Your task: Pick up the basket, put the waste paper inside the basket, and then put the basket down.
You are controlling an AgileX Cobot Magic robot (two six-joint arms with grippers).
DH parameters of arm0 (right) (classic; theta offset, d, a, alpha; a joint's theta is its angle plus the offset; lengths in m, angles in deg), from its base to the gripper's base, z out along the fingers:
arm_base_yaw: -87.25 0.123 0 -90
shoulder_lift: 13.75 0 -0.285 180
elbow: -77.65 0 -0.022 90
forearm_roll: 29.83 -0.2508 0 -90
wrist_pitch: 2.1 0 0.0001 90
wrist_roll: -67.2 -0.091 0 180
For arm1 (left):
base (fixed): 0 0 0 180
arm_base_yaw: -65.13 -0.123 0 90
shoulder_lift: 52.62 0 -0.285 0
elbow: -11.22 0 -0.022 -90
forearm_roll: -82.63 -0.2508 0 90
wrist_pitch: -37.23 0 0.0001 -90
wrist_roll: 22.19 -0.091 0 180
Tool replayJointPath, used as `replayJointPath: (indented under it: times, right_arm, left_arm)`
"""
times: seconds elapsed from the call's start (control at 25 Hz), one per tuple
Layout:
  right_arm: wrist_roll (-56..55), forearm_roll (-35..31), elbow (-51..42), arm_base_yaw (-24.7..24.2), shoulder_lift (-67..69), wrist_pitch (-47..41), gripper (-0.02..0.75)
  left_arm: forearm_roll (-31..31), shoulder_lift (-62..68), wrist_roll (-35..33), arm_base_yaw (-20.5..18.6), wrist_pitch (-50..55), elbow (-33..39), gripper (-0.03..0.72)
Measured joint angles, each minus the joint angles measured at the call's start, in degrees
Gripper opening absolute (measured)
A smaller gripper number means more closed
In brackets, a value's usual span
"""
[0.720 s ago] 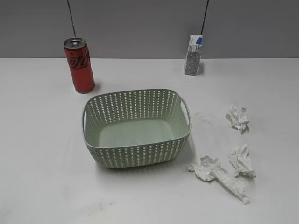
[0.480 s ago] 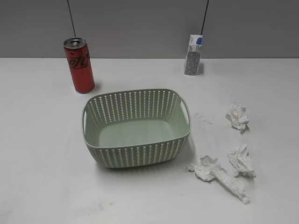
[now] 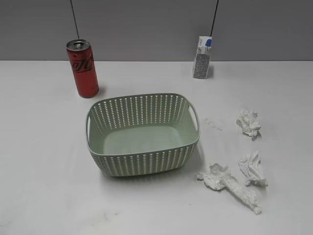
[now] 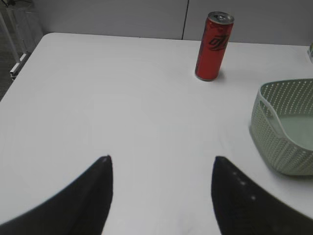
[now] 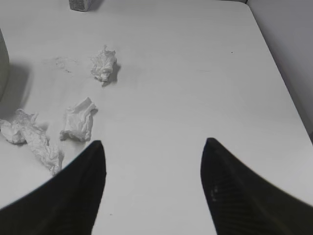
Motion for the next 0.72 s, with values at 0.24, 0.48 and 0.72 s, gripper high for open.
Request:
replayJointPath:
  times: [0.24, 0.48, 0.72]
  right_arm:
    - [0.0, 0.0, 0.0, 0.0, 0.0, 0.0, 0.467]
    - [0.0, 0.0, 0.0, 0.0, 0.0, 0.0, 0.467]
    - [-0.1, 0.0, 0.0, 0.0, 0.0, 0.0, 0.467]
  left_arm:
    - [3.6, 6.9, 0.0, 0.0, -4.5, -1.1, 0.480]
    - [6.5, 20.8, -0.5, 0.0, -13.7, -1.4, 0.480]
    - [13.5, 36.1, -5.1, 0.0, -19.4, -1.8, 0.480]
